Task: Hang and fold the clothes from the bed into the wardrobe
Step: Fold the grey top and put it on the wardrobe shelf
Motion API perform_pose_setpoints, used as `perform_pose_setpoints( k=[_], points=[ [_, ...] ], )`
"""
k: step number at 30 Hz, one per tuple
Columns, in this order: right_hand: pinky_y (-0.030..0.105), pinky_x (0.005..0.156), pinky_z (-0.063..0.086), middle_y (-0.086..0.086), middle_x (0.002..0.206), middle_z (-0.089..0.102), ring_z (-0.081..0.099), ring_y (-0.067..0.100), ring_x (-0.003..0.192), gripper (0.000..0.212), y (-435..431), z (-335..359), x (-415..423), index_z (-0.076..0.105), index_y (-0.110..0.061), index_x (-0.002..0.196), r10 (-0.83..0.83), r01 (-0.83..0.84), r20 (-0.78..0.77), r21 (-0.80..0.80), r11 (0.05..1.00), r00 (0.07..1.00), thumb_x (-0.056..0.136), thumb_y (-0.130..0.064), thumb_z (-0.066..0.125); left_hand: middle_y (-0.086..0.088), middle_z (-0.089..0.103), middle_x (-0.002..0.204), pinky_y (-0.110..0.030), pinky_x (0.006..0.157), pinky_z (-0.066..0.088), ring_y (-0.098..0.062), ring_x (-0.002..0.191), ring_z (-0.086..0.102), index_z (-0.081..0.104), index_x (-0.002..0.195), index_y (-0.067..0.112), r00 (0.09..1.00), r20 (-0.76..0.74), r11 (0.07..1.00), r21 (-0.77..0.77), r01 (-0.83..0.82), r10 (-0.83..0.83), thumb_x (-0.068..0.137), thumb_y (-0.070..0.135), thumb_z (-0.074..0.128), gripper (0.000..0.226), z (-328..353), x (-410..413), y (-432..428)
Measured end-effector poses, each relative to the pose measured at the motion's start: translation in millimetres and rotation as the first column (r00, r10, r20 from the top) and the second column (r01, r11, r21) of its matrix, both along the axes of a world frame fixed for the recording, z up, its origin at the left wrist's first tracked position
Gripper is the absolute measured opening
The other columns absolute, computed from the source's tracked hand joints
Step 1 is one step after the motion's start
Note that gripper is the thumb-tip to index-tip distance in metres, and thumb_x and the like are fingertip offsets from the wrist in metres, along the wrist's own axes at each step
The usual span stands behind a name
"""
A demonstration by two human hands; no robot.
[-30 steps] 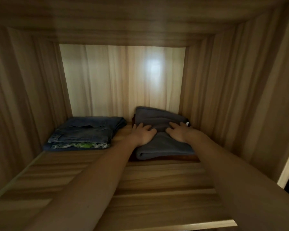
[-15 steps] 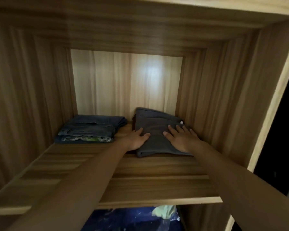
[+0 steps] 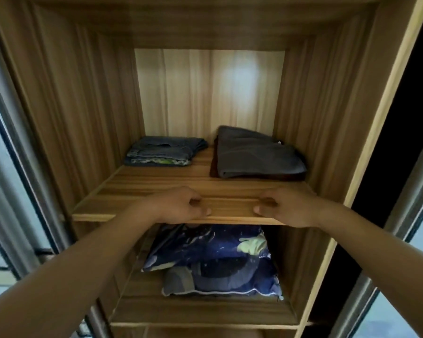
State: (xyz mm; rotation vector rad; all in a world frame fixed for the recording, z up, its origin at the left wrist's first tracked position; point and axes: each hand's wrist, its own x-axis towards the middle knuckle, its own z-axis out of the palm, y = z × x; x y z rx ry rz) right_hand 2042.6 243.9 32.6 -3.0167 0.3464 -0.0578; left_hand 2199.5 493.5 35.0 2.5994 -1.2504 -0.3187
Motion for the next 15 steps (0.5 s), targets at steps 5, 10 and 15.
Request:
perform_pose_setpoints(
  k=[5,10,15],
  points=[
    [0.034,0.076,0.050,-0.005,0.100,0.065,0.062,0.017,0.092,0.038,31.2,-23.4,-48.6,0.066,-0.028,0.108,0.077,-0.062,0.210,-0.078,0.995,0.975,0.093,-0.058,0.050,0.016,0.066,0.109,-0.033,0.096,0.050,-0.002,0.102,0.061,0.069,0.106,0.044,0.991,0.007,0.953,-0.274,0.129,-0.132,0.088,0.066,0.057,0.030,-15.2,-40.9,57.6],
    [0.044,0.089,0.050,-0.001,0.119,0.058,0.055,0.024,0.110,0.040,55.1,-72.7,-89.9,0.065,-0.026,0.123,0.114,-0.081,0.344,-0.111,0.991,0.932,0.090,-0.047,0.058,0.026,0.055,0.111,-0.019,0.085,0.049,0.004,0.103,0.058,0.061,0.119,0.044,0.999,0.032,0.905,-0.423,0.043,-0.033,0.088,0.043,0.070,0.032,-75.7,-66.2,100.2],
    [0.030,0.080,0.049,-0.007,0.110,0.066,0.065,0.018,0.101,0.032,57.6,-134.2,-125.7,0.062,-0.033,0.123,-0.063,0.054,0.086,0.101,0.993,0.994,0.093,-0.043,0.061,0.004,0.070,0.116,-0.033,0.103,0.046,-0.016,0.124,0.059,0.068,0.113,0.026,0.997,-0.071,0.984,-0.176,-0.032,0.019,0.091,0.041,0.068,0.026,-145.6,-72.5,107.4]
  ],
)
